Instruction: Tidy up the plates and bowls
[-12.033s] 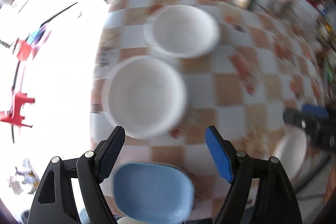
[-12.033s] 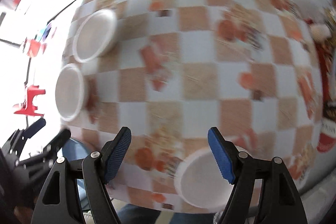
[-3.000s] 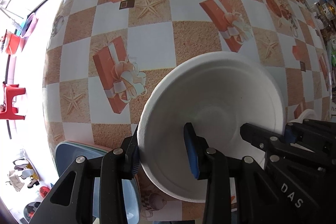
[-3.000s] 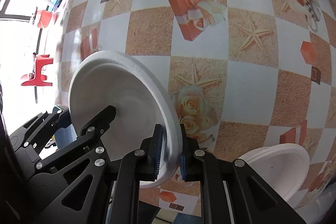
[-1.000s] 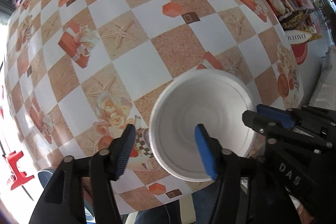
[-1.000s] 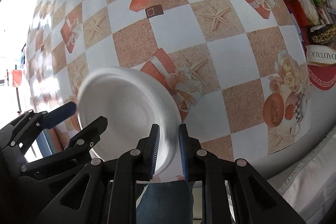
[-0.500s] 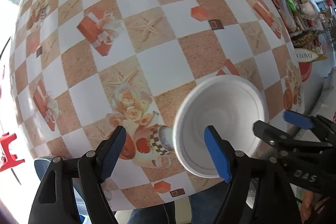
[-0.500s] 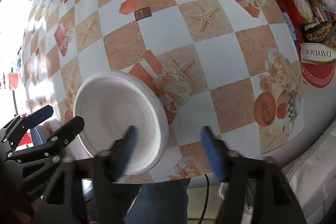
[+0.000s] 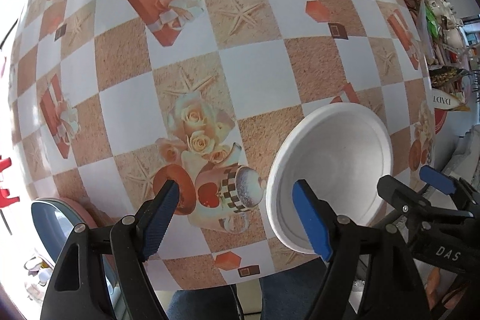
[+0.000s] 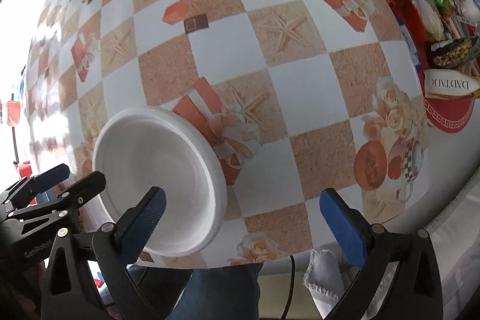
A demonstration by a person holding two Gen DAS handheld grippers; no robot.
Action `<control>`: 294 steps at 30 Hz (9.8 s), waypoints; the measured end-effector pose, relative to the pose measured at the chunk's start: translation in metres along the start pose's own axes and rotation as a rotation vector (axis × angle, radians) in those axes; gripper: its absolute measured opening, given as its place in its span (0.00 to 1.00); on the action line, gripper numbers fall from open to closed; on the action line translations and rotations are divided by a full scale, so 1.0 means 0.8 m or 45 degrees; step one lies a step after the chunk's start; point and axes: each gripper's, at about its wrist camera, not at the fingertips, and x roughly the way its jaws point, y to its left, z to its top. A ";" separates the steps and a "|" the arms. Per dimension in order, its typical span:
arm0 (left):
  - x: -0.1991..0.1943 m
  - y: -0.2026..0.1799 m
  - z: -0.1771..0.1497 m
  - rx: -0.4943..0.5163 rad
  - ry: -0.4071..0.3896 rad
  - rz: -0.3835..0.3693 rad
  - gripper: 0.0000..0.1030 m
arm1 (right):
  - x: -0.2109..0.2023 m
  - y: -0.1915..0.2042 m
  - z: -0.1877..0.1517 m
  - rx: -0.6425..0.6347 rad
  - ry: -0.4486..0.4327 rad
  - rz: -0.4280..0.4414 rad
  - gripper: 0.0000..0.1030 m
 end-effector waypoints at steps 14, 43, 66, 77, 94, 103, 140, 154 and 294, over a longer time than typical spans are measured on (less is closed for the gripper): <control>0.015 -0.008 0.001 -0.004 0.022 0.034 0.79 | 0.030 0.003 0.006 0.000 0.070 -0.009 1.00; 0.068 -0.058 0.009 0.099 0.078 0.103 0.78 | 0.102 0.016 0.031 -0.076 0.150 -0.052 0.99; 0.085 -0.093 -0.010 0.181 0.091 -0.020 0.36 | 0.133 0.089 0.027 -0.156 0.204 0.090 0.27; 0.089 -0.001 -0.057 -0.038 0.093 0.000 0.36 | 0.160 0.216 0.027 -0.353 0.255 0.098 0.27; 0.100 0.073 -0.100 -0.154 0.056 -0.025 0.36 | 0.181 0.291 0.013 -0.457 0.274 0.068 0.27; 0.073 0.097 -0.101 -0.141 0.029 -0.037 0.36 | 0.172 0.301 0.001 -0.451 0.273 0.037 0.27; -0.083 0.247 -0.186 -0.561 -0.207 0.065 0.36 | 0.059 0.489 -0.038 -0.936 0.181 0.100 0.27; -0.085 0.288 -0.227 -0.688 -0.206 0.064 0.36 | 0.068 0.547 -0.067 -1.107 0.210 0.077 0.27; -0.112 0.256 -0.235 -0.426 -0.302 0.241 1.00 | -0.008 0.498 -0.082 -1.142 -0.137 0.020 1.00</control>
